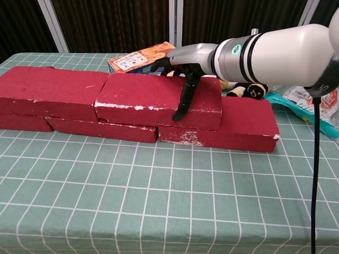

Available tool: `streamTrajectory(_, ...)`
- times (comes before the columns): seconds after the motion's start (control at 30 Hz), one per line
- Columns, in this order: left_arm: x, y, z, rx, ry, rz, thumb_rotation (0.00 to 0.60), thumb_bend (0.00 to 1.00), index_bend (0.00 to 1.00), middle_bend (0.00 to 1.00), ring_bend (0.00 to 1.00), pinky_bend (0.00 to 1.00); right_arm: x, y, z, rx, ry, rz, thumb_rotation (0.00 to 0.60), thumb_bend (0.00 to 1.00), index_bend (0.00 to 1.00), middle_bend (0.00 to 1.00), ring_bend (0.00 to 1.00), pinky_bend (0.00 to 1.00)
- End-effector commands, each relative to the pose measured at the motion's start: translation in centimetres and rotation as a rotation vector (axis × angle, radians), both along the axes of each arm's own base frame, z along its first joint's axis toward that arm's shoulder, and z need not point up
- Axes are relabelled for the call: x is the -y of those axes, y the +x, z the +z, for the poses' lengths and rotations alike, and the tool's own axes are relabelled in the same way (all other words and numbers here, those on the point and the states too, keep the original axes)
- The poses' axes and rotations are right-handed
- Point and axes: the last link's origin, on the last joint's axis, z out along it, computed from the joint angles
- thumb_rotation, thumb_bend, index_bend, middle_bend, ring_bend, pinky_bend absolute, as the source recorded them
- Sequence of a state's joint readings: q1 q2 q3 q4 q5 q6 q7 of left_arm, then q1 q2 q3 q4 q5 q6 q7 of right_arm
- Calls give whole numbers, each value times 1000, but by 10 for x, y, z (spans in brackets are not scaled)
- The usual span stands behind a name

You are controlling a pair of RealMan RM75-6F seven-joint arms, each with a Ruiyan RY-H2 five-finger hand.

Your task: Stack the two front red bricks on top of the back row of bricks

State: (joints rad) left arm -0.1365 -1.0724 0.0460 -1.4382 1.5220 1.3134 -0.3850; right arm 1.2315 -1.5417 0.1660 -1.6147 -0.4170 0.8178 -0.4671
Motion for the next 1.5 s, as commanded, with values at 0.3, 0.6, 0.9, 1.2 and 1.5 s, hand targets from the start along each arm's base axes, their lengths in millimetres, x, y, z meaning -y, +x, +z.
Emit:
streamTrajectory(0.3,0,0,-2,-2,-6,3,600,29,24,0,0,0,-1,-1,-5,-6,18,-4,600,18,0,185,124,0)
streamTrajectory(0.6,0,0,-1,-2,-3,2,600,29,25,0,0,0,1,-4,-1,12,20,-5,600,0,0,0,0,0)
streamTrajectory(0.9,-1,3,1,-1,7,-5,600,30,24,0,0,0,-3,-9,16,47,-21,-7,600,0,0,0,0,0)
streamTrajectory(1.2,-3,12,2,-7,22,-32,600,30,24,0,0,0,-27,-47,99,102,-154,-6,600,0,0,0,0,0)
streamTrajectory(1.5,-2,19,-3,-21,18,-27,600,29,25,0,0,0,-54,-118,157,187,-327,-28,600,0,0,0,0,0)
